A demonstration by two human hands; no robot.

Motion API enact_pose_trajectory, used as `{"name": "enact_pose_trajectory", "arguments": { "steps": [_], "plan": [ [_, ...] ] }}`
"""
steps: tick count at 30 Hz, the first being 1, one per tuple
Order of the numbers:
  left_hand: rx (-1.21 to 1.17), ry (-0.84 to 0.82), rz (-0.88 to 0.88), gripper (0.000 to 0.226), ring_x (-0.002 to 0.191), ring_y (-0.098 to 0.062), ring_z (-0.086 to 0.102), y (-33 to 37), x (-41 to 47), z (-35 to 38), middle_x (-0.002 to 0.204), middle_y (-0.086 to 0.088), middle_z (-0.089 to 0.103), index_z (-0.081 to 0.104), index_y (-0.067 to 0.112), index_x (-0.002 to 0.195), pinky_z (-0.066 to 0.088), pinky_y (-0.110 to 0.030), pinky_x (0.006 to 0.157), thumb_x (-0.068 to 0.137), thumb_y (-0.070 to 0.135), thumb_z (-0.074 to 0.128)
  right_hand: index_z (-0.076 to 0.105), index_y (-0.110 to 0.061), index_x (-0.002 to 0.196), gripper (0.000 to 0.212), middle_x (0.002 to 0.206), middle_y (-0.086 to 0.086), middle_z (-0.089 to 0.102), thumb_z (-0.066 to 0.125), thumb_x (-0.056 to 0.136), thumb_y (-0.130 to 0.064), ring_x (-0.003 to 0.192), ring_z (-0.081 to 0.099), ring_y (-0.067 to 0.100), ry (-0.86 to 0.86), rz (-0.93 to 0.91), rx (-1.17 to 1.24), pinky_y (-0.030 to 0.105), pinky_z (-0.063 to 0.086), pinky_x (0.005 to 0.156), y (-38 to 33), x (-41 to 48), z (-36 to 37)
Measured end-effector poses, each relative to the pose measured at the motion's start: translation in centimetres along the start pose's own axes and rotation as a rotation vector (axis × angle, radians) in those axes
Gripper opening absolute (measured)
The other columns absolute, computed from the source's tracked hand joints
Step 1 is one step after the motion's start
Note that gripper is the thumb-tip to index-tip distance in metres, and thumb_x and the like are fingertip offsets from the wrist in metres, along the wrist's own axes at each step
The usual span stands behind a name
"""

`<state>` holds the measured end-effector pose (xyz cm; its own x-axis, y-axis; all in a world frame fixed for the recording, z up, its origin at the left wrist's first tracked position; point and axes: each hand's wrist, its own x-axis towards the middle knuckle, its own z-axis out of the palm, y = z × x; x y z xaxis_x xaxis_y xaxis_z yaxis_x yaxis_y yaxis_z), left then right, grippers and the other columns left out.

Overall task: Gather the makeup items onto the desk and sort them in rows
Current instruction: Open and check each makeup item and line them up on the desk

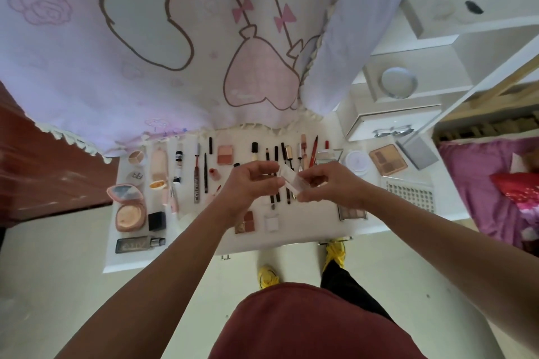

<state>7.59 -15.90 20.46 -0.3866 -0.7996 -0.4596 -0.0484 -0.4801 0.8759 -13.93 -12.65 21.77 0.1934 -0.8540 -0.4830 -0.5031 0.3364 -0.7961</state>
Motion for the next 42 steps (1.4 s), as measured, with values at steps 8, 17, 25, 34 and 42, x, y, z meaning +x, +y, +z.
{"name": "enact_pose_trajectory", "arguments": {
  "steps": [8, 17, 25, 34, 42],
  "plan": [
    [-0.160, -0.062, 0.021, 0.049, 0.097, -0.027, 0.063, 1.2, -1.4, -0.2, 0.103, -0.017, 0.066, 0.059, -0.003, 0.119, 0.053, -0.036, 0.094, 0.073, 0.000, 0.073, 0.075, -0.013, 0.105, 0.034, 0.098, 0.022, 0.070, 0.084, 0.073, -0.015, 0.079, 0.062, 0.016, -0.024, -0.038, 0.083, 0.030, 0.050, 0.075, -1.9, -1.1, 0.1],
    [-0.196, -0.075, 0.058, 0.048, 0.091, -0.020, 0.067, 1.3, -2.6, -0.3, 0.097, -0.012, 0.069, 0.063, 0.003, 0.112, 0.053, -0.028, 0.086, 0.065, 0.005, 0.072, 0.075, -0.027, 0.093, 0.030, 0.100, 0.031, 0.064, 0.088, 0.069, -0.014, 0.079, 0.056, 0.017, -0.030, -0.093, 0.096, 0.031, 0.044, 0.076, -2.6, -1.6, 0.6],
    [-0.221, -0.059, 0.074, 0.047, 0.087, -0.018, 0.068, 1.7, -3.0, -0.3, 0.090, -0.007, 0.072, 0.063, 0.004, 0.111, 0.053, -0.028, 0.086, 0.065, 0.005, 0.071, 0.074, -0.025, 0.096, 0.036, 0.095, 0.018, 0.072, 0.090, 0.065, -0.015, 0.076, 0.065, 0.012, 0.034, -0.127, 0.132, 0.029, 0.057, 0.079, -2.7, -1.9, 1.2],
    [-0.276, -0.066, 0.024, 0.055, 0.100, -0.027, 0.063, 1.6, -3.0, -0.7, 0.101, -0.012, 0.069, 0.059, -0.001, 0.120, 0.050, -0.040, 0.100, 0.067, 0.000, 0.073, 0.071, -0.020, 0.107, 0.041, 0.099, 0.007, 0.074, 0.084, 0.071, -0.004, 0.090, 0.071, 0.020, 0.001, -0.120, 0.259, 0.029, 0.059, 0.082, -2.3, -1.6, 0.6],
    [-0.345, 0.077, -0.092, 0.023, 0.083, -0.021, 0.072, 1.7, -2.4, -1.1, 0.100, -0.018, 0.070, 0.063, -0.007, 0.108, 0.058, -0.026, 0.072, 0.086, 0.002, 0.061, 0.056, -0.013, 0.134, 0.069, 0.120, 0.014, 0.062, 0.080, 0.071, 0.006, 0.098, 0.069, 0.025, -0.033, -0.064, 0.406, 0.030, 0.057, 0.079, -0.9, -1.2, 0.2]
  ]
}}
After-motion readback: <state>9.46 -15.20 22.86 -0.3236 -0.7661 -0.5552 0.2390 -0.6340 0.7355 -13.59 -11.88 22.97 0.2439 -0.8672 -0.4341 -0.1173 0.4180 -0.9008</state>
